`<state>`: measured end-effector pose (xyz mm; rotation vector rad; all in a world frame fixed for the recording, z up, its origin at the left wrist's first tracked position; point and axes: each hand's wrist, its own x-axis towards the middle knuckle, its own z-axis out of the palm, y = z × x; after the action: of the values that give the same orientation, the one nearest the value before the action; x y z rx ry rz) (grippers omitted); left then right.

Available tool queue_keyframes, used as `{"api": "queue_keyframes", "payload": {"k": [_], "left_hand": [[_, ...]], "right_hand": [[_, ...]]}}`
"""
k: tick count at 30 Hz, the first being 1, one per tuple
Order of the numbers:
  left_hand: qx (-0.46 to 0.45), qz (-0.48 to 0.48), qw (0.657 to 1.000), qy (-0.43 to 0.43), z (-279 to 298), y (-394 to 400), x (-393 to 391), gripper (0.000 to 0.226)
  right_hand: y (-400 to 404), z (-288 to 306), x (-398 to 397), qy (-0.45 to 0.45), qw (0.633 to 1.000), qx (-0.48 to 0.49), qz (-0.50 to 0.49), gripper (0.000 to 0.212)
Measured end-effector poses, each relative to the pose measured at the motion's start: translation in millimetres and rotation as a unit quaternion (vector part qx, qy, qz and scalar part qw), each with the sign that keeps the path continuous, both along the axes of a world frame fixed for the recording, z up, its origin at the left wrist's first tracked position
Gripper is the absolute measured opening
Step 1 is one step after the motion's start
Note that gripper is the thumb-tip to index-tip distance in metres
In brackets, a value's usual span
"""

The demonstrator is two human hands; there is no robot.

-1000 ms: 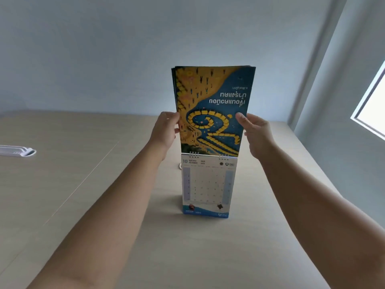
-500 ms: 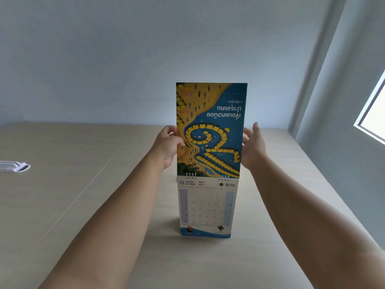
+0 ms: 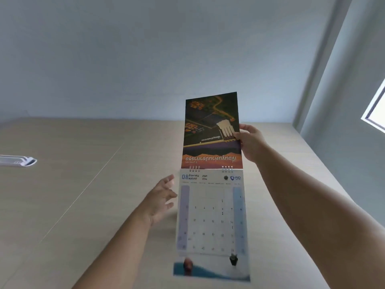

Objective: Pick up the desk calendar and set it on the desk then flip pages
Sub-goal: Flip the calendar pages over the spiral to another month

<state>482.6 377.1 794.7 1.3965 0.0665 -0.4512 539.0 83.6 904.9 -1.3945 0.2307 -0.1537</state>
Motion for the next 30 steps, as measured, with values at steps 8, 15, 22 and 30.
{"api": "queue_keyframes", "payload": {"k": [8, 15, 22, 30], "left_hand": [[0.084, 0.015, 0.996, -0.035, 6.7, -41.4, -0.5, 0.041], [0.037, 0.052, 0.998, -0.024, 14.6, -59.3, 14.2, 0.043], [-0.012, 0.07, 0.997, 0.007, 14.7, -58.1, 22.6, 0.057], [0.085, 0.08, 0.993, -0.016, 12.8, -60.4, 45.3, 0.038]], "right_hand": [[6.5, -2.0, -9.5, -0.001, 0.999, -0.019, -0.034, 0.012], [-7.6, 1.7, -30.8, -0.068, 0.992, 0.088, 0.067, 0.041], [-24.7, -20.6, -40.7, 0.081, 0.994, -0.018, 0.064, 0.041], [-6.5, -38.7, -33.0, 0.257, 0.939, -0.225, 0.045, 0.049]]}}
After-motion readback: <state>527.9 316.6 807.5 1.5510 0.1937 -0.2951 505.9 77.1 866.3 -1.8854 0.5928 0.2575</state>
